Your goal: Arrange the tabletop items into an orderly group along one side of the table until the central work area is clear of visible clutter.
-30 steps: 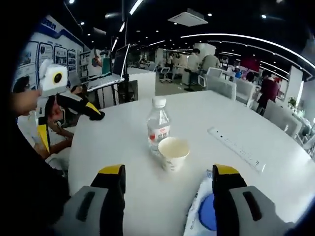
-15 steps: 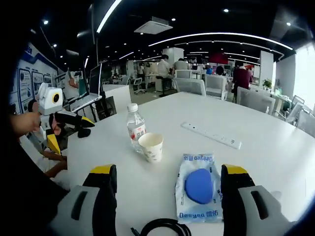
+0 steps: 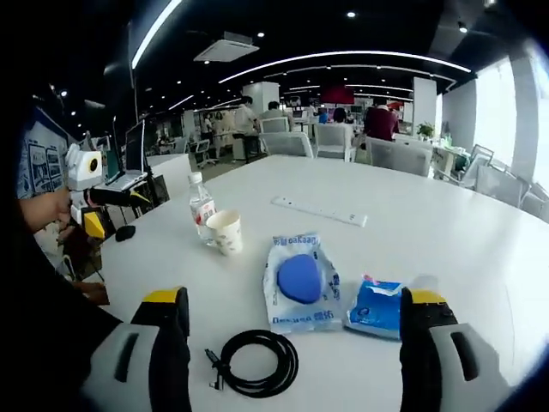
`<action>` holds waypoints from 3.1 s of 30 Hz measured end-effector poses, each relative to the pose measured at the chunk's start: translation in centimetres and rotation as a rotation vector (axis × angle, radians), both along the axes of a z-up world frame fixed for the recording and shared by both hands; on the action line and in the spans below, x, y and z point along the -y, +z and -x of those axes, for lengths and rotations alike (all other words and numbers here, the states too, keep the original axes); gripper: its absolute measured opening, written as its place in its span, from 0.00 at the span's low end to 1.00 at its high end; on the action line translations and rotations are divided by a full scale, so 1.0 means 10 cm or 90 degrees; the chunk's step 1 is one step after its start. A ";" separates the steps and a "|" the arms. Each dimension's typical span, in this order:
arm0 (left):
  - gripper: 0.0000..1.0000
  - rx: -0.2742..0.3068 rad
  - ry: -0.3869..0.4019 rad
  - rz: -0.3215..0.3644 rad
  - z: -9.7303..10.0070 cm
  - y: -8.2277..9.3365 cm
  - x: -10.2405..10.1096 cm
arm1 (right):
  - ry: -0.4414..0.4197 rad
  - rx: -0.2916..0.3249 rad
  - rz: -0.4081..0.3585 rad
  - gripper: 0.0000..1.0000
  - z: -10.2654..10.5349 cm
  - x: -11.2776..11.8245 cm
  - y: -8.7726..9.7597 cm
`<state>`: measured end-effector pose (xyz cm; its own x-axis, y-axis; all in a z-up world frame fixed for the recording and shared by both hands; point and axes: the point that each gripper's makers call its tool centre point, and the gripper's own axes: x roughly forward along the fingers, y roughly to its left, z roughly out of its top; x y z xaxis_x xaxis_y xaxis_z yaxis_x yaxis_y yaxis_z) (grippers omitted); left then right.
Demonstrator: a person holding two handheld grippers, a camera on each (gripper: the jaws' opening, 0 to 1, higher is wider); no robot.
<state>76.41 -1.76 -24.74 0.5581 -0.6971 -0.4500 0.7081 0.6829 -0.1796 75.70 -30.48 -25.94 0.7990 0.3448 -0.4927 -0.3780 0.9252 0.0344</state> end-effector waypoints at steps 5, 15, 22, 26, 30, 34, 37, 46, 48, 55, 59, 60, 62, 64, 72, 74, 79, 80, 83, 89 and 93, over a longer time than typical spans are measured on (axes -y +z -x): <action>1.00 0.002 -0.018 0.000 -0.02 0.02 0.09 | -0.045 -0.002 0.002 1.00 0.15 0.25 0.00; 1.00 -0.001 -0.076 0.003 -0.07 0.08 0.29 | -0.096 -0.002 -0.005 1.00 0.32 0.43 -0.02; 1.00 0.010 -0.103 -0.011 -0.16 0.13 0.42 | -0.108 -0.004 -0.007 1.00 0.36 0.46 -0.02; 1.00 0.018 -0.117 -0.016 -0.23 0.18 0.53 | -0.115 -0.001 -0.007 1.00 0.37 0.48 0.00; 1.00 0.031 -0.139 -0.029 -0.32 0.22 0.63 | -0.123 0.001 -0.008 0.99 0.36 0.48 0.01; 1.00 0.045 -0.157 -0.038 -0.41 0.30 0.75 | -0.123 -0.006 -0.010 0.97 0.34 0.45 -0.01; 0.99 0.052 -0.169 -0.044 -0.46 0.33 0.83 | -0.122 -0.008 -0.014 0.96 0.31 0.42 -0.03; 0.97 0.041 -0.203 -0.062 -0.63 0.31 1.02 | -0.134 -0.027 -0.024 0.91 0.27 0.40 -0.12; 0.96 0.039 -0.214 -0.074 -0.69 0.29 1.05 | -0.136 -0.030 -0.026 0.88 0.26 0.39 -0.14; 0.89 0.032 -0.230 -0.063 -0.89 0.29 1.20 | -0.149 -0.046 -0.038 0.82 0.23 0.34 -0.28; 0.88 0.029 -0.248 -0.082 -0.98 0.25 1.28 | -0.148 -0.054 -0.044 0.81 0.20 0.29 -0.33; 0.88 0.029 -0.249 -0.085 -1.01 0.25 1.29 | -0.147 -0.055 -0.044 0.80 0.20 0.27 -0.34; 0.86 0.030 -0.251 -0.090 -1.05 0.24 1.31 | -0.142 -0.057 -0.040 0.77 0.18 0.24 -0.35; 0.84 0.022 -0.255 -0.102 -1.09 0.21 1.32 | -0.142 -0.061 -0.039 0.77 0.17 0.23 -0.37; 0.73 0.006 -0.266 -0.142 -1.32 0.06 1.39 | -0.152 -0.081 -0.045 0.70 0.13 0.20 -0.51; 0.71 -0.001 -0.269 -0.152 -1.37 0.02 1.42 | -0.154 -0.089 -0.043 0.68 0.12 0.18 -0.56; 0.67 -0.011 -0.282 -0.179 -1.49 -0.09 1.47 | -0.163 -0.097 -0.049 0.62 0.08 0.12 -0.61; 0.65 -0.015 -0.285 -0.190 -1.52 -0.13 1.47 | -0.162 -0.099 -0.048 0.61 0.08 0.11 -0.62; 0.63 -0.029 -0.291 -0.198 -1.55 -0.19 1.51 | -0.165 -0.105 -0.050 0.57 0.05 0.08 -0.66; 0.58 -0.042 -0.312 -0.236 -1.65 -0.34 1.58 | -0.161 -0.116 -0.054 0.51 0.00 0.01 -0.74; 0.54 -0.053 -0.322 -0.277 -1.73 -0.49 1.60 | -0.161 -0.128 -0.059 0.47 -0.05 -0.02 -0.83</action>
